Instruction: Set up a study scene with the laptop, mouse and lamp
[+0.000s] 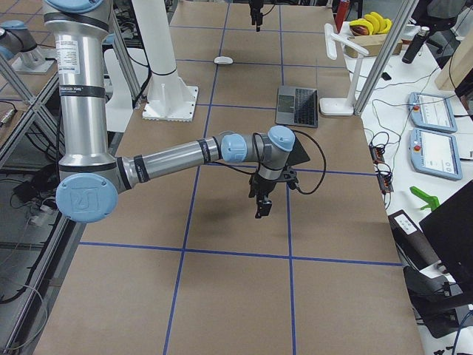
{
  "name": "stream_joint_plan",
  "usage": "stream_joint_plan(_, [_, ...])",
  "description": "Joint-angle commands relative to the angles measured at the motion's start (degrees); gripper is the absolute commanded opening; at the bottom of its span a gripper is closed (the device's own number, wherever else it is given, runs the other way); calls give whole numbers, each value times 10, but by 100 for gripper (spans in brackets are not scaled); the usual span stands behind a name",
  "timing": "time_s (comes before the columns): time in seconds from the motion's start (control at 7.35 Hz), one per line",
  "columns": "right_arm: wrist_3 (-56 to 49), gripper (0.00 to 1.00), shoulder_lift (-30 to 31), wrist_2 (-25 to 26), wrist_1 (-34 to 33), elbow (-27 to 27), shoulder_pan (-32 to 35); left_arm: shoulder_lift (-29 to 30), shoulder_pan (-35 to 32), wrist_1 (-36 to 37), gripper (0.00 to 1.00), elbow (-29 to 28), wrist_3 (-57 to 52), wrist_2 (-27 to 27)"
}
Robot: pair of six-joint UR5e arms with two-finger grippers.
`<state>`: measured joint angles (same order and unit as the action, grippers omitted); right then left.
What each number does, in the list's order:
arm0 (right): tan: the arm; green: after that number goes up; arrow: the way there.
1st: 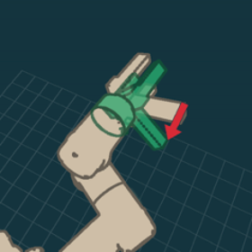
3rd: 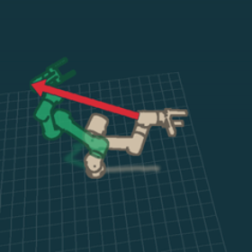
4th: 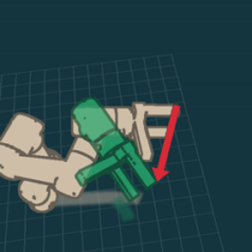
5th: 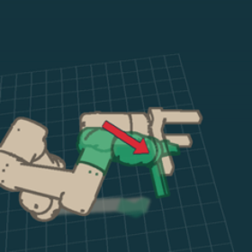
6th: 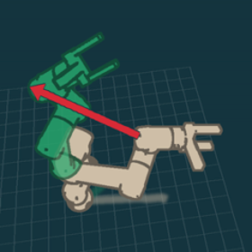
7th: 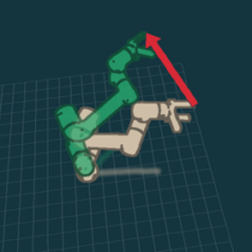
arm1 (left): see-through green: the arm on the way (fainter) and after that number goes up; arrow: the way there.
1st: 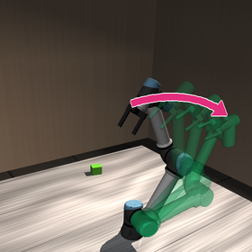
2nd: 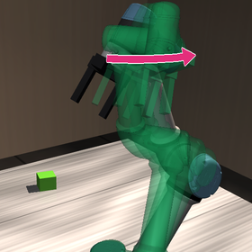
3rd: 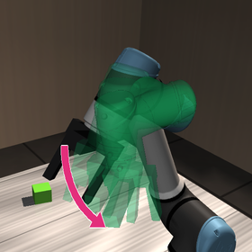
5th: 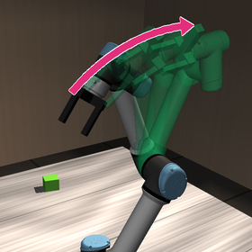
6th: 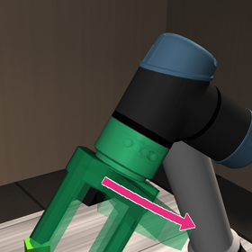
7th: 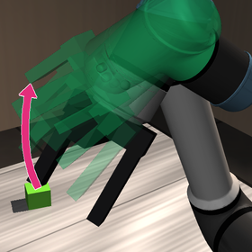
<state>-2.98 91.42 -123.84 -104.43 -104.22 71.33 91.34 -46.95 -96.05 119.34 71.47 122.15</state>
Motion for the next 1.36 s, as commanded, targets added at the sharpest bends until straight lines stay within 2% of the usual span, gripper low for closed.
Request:
stream_joint_plan(0.0, [-48, 100, 10, 2, -1, 4, 23, 3, 81, 1, 100, 1, 12, -51])
stream_joint_plan(0.41, [-63, 100, 20, 2, -1, 5, 28, -2, 153, 0, 100, 1, 5, -91])
stream_joint_plan(0.95, [-63, 100, 19, 2, -1, 7, 28, -21, 165, -17, 100, -5, -65, -82])
stream_joint_plan(1.22, [-63, 100, 19, 2, -1, 7, 28, -48, 165, -92, 100, -36, -64, -81])
